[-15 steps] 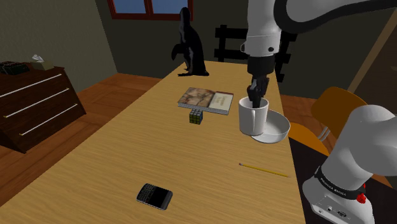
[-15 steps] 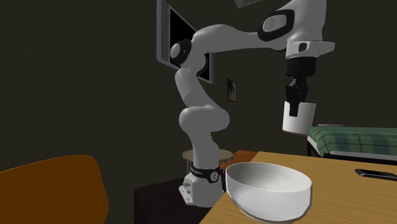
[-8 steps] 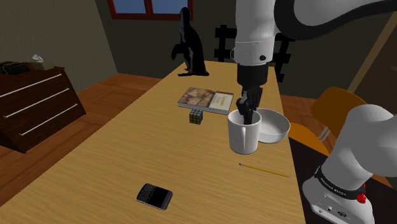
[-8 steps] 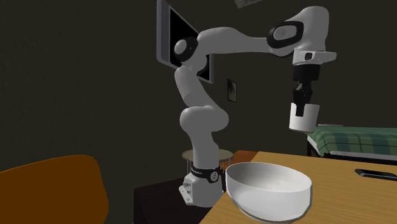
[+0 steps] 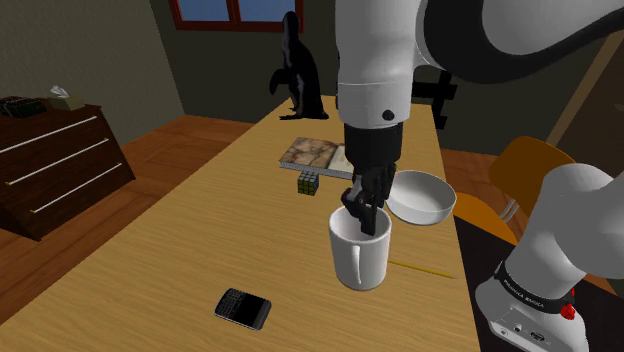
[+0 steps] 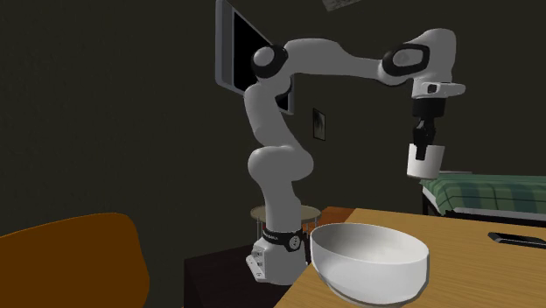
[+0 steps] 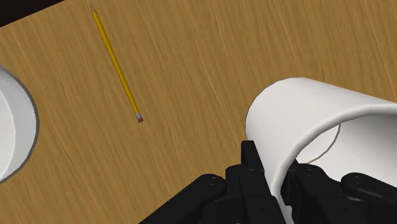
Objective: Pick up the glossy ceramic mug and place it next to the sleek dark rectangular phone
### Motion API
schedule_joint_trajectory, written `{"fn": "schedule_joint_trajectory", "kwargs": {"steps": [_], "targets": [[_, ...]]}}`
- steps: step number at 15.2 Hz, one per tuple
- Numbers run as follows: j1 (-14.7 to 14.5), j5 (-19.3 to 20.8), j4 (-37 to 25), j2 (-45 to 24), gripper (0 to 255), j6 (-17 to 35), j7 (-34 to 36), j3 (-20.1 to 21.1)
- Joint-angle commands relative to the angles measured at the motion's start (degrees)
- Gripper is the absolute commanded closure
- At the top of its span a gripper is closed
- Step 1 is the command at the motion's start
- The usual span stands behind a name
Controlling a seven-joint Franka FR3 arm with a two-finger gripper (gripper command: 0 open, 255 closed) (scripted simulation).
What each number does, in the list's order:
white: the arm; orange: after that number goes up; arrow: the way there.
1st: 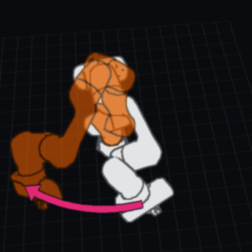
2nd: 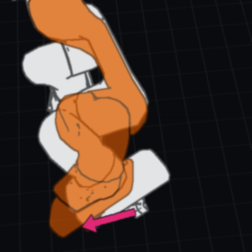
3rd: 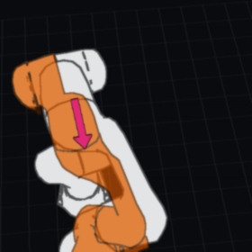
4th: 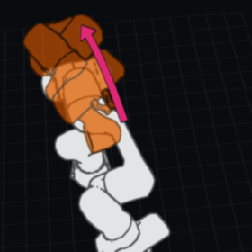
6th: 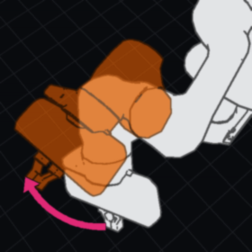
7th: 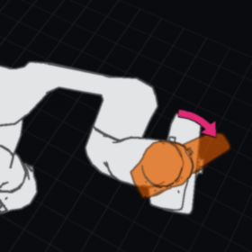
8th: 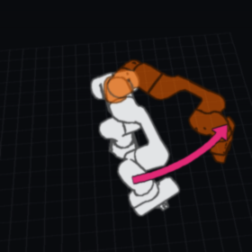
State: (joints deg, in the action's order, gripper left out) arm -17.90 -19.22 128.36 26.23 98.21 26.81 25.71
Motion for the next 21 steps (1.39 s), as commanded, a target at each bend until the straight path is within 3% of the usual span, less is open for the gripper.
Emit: {"fn": "schedule_joint_trajectory", "kwargs": {"steps": [1, 8, 15, 21], "targets": [[-0.5, -0.4, -2.4, -2.3, 255, 0.6, 3.1, 2.4], [-1.7, 1.8, -12.2, -13.1, 255, 3.5, 14.6, 11.3], [-4.5, 10.2, -24.4, -27.4, 255, 5.0, 27.8, 18.8], [-4.7, 10.5, -20.4, -28.1, 255, 9.5, 27.5, 18.8]]}}
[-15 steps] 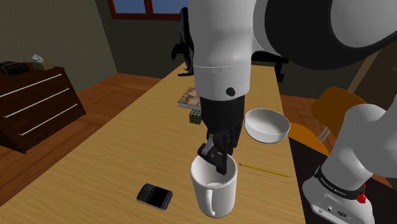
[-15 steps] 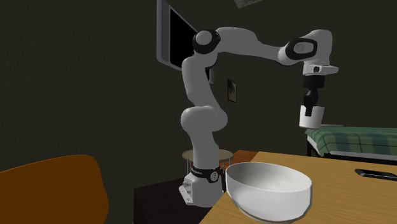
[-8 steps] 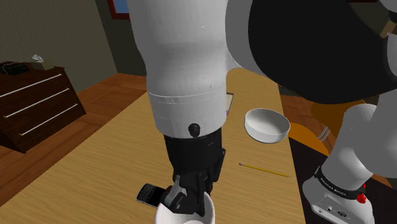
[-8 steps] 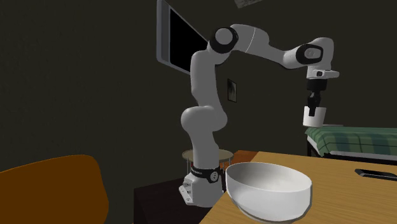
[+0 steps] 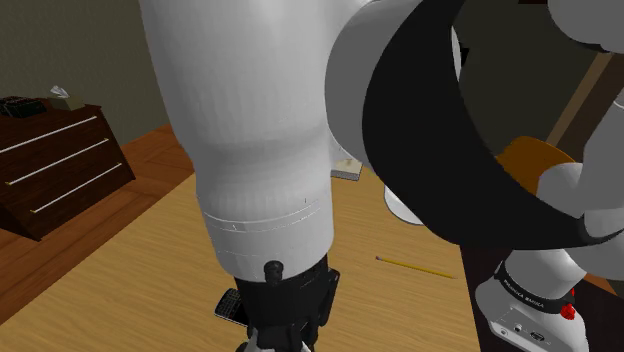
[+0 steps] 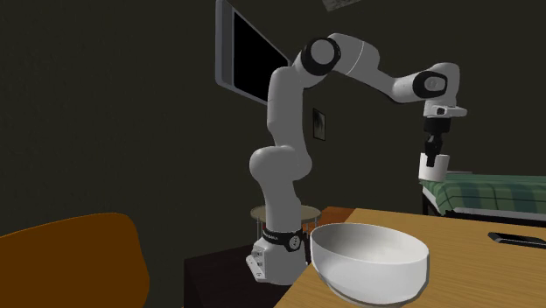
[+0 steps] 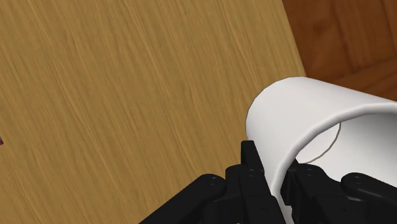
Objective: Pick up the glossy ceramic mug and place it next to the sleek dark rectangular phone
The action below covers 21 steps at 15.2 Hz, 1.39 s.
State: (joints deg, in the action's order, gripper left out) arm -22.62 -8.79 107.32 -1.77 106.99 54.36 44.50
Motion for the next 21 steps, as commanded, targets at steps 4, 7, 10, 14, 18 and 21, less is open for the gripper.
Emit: {"fn": "schedule_joint_trajectory", "kwargs": {"steps": [4, 7, 10, 14, 18, 21], "targets": [[-0.2, 0.5, 3.1, -0.9, 255, 3.8, -0.1, 0.1], [-0.3, 0.9, 4.7, -1.6, 255, 6.0, 0.0, 0.1], [-0.5, 1.5, 6.3, -2.5, 255, 8.3, 0.1, 0.2], [-0.8, 2.4, 8.2, -3.9, 255, 11.3, 0.4, 0.2], [-1.2, 3.5, 9.9, -5.6, 255, 14.2, 0.9, 0.0], [-1.5, 4.5, 11.1, -6.9, 255, 16.4, 1.4, -0.2]]}}
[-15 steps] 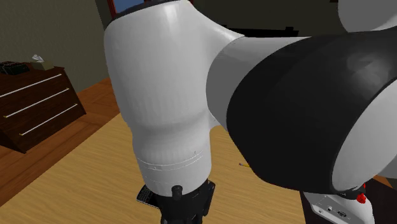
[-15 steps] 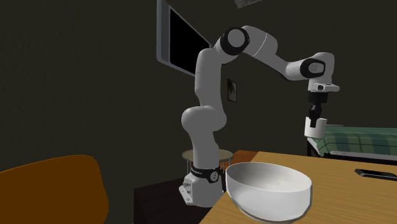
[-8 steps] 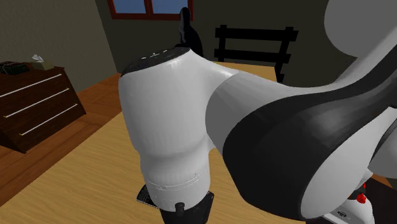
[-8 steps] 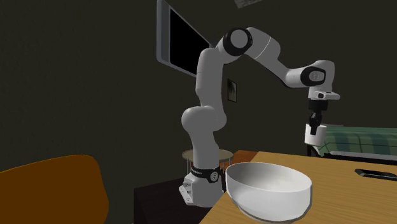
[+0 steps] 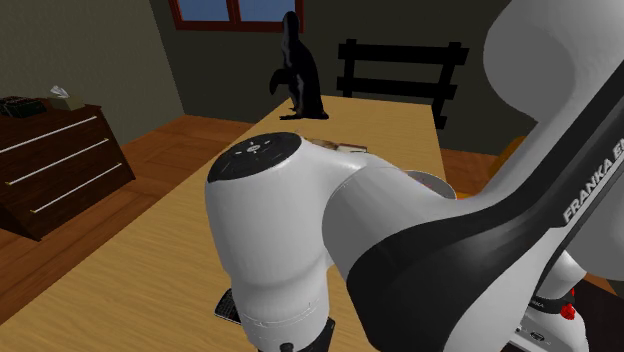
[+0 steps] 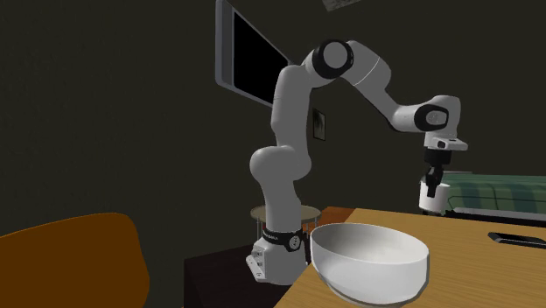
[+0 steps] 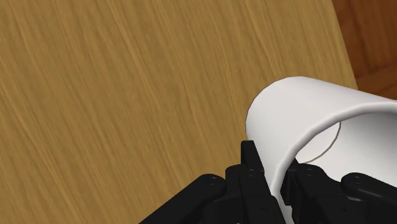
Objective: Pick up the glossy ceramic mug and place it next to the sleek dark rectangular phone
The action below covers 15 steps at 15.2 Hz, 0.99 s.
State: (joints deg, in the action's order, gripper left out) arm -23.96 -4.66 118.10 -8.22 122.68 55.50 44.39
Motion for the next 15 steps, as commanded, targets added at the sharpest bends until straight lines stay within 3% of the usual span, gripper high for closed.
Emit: {"fn": "schedule_joint_trajectory", "kwargs": {"steps": [1, 11, 12, 15], "targets": [[-0.3, 0.7, 0.7, -1.0, 255, 1.5, 0.4, -0.1], [-0.7, 1.8, 1.6, -2.4, 255, 3.6, 0.9, -0.4], [-0.7, 1.8, 1.6, -2.4, 0, 3.6, 0.9, -0.4], [-0.7, 1.8, 1.6, -2.4, 0, 3.6, 0.9, -0.4]]}}
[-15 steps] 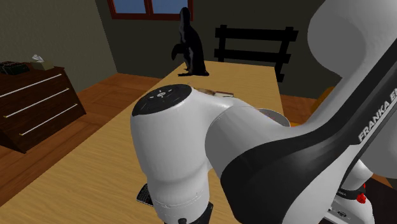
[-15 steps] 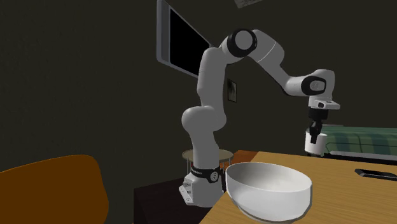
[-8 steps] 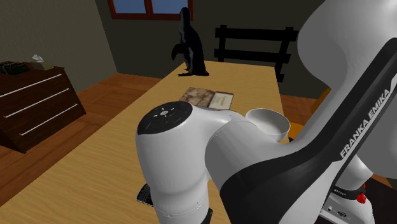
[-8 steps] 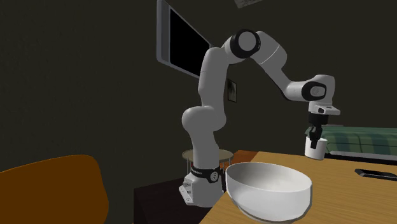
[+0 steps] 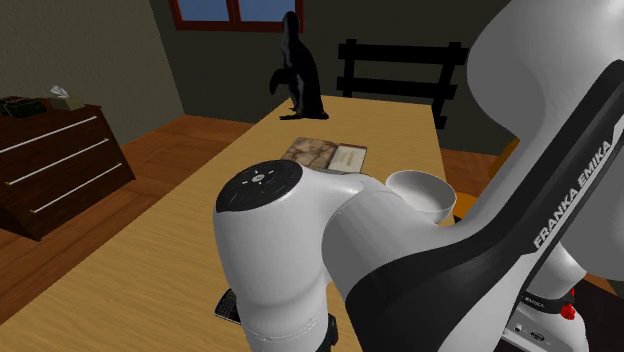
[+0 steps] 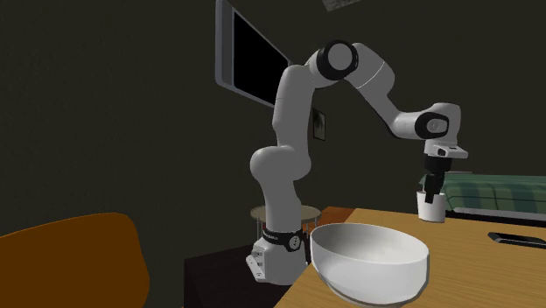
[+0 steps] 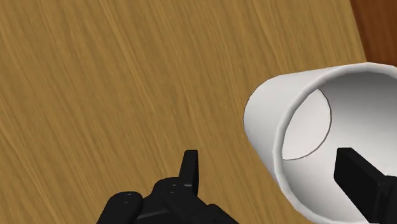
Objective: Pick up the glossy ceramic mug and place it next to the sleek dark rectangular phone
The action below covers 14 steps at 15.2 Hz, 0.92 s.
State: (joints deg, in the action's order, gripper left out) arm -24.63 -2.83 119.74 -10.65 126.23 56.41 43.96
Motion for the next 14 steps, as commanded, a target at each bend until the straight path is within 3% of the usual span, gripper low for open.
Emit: {"fn": "schedule_joint_trajectory", "kwargs": {"steps": [1, 6, 14], "targets": [[0.0, 0.0, 0.0, 0.0, 0, 0.0, 0.0, 0.0], [1.6, -2.9, -3.8, 4.1, 0, -7.0, -2.1, 0.4], [1.6, -2.9, -3.8, 4.1, 0, -7.0, -2.1, 0.4]]}}
